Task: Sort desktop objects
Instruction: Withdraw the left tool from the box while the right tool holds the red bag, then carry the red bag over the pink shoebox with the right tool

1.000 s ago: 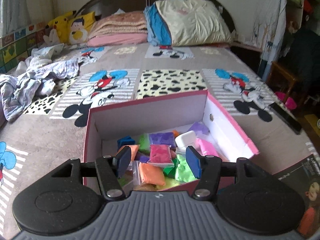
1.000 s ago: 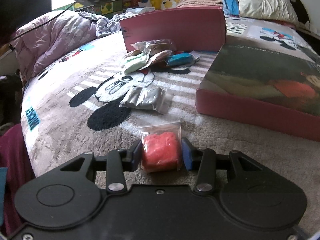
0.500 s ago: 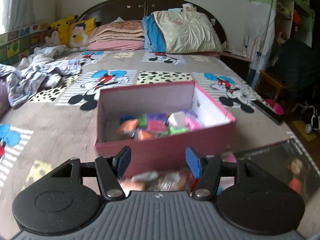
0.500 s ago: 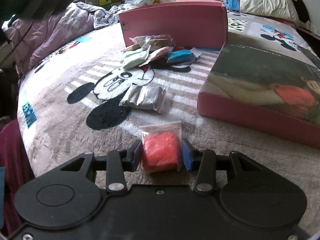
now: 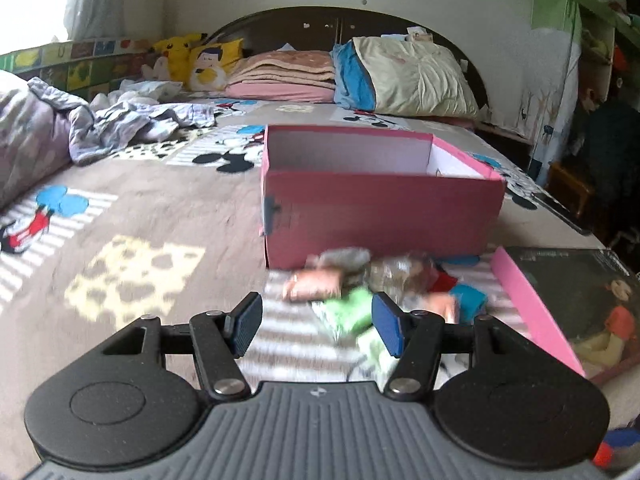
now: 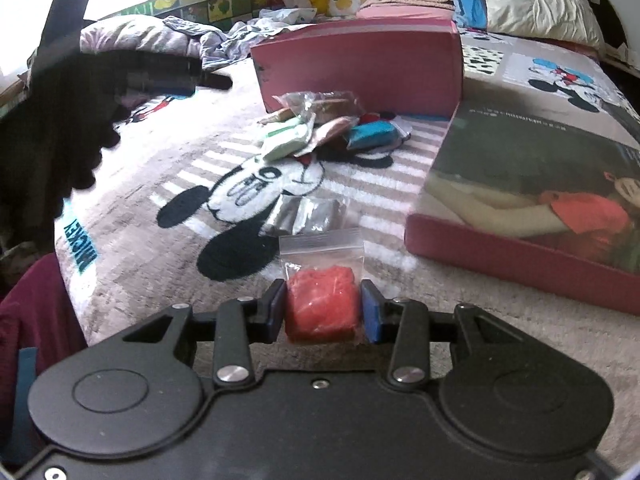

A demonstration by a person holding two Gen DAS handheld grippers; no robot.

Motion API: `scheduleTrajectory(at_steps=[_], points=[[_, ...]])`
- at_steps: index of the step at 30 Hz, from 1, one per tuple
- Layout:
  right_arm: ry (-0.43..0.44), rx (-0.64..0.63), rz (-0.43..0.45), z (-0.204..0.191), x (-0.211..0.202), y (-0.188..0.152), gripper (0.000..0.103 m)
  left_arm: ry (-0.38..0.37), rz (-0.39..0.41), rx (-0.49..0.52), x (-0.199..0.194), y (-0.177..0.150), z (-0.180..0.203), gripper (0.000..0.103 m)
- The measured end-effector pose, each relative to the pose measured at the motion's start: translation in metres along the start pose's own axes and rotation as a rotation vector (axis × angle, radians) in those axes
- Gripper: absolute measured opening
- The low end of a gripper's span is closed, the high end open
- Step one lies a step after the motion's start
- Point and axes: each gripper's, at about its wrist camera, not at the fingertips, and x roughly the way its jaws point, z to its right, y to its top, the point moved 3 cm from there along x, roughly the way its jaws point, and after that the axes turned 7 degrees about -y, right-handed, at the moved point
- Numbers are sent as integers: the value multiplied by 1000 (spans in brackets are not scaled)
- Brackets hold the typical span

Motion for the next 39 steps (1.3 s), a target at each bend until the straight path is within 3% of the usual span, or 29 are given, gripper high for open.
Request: scheduleTrajectory(at_steps=[6, 17, 27, 33, 39], points=[[10, -5, 7, -3, -9, 9, 38, 12, -25, 22, 3, -37, 7, 59], [9, 27, 48, 1, -22, 45, 38, -6, -28, 33, 11, -62, 13, 59], [-26, 34, 138, 11, -11, 120, 38, 7, -42, 43, 22, -75, 13, 64], [-68, -40, 183, 13, 11, 171, 38, -2, -61, 42, 26, -74, 12, 67], [-99, -73, 217, 16, 33, 217, 38, 2, 9, 44, 15, -71, 13, 68]])
